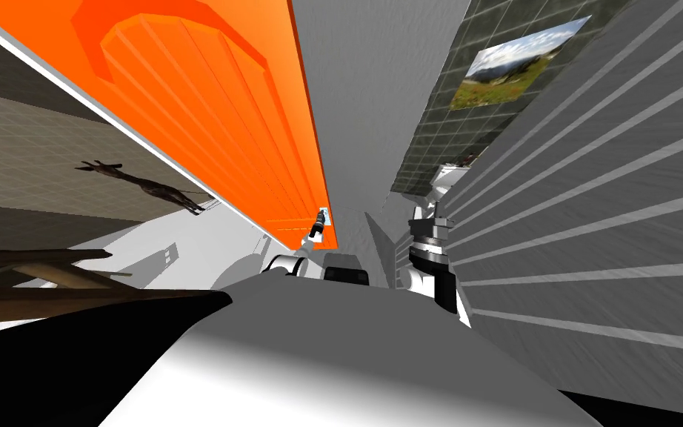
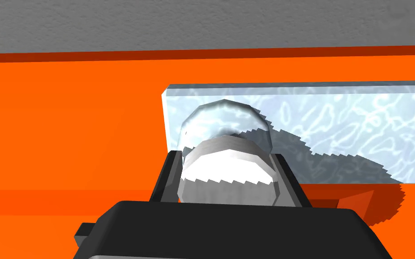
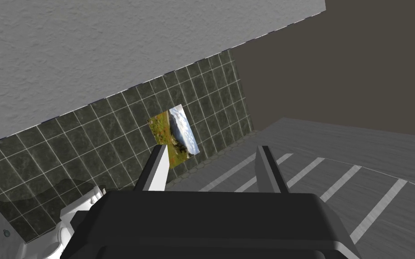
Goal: Push the door open
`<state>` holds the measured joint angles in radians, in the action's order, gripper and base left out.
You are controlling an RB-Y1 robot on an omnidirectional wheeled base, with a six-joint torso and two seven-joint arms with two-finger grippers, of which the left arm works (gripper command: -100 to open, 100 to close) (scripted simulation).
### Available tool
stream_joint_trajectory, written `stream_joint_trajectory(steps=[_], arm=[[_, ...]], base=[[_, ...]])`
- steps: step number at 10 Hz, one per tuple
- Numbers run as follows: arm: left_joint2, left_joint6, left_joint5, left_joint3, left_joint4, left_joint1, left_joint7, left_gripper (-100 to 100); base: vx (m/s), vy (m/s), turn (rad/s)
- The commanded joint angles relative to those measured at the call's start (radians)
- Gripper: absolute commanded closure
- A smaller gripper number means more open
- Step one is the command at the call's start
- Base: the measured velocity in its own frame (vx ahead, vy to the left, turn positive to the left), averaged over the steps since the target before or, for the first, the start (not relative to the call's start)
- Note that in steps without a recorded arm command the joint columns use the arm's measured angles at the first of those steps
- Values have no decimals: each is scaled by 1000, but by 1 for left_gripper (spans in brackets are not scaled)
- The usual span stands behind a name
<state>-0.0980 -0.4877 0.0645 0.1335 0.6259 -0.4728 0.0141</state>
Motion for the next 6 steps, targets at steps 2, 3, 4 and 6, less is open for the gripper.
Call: stream_joint_trajectory(steps=[2, 3, 4, 6], arm=[[-15, 14, 10, 32, 29, 18, 11, 100], [-15, 14, 10, 32, 29, 18, 11, 100], [-20, 14, 15, 44, 28, 19, 14, 100], [-27, 15, 21, 63, 27, 20, 20, 100]], base=[[47, -32, 21], [125, -107, 61], [153, -98, 79], [170, -86, 91]])
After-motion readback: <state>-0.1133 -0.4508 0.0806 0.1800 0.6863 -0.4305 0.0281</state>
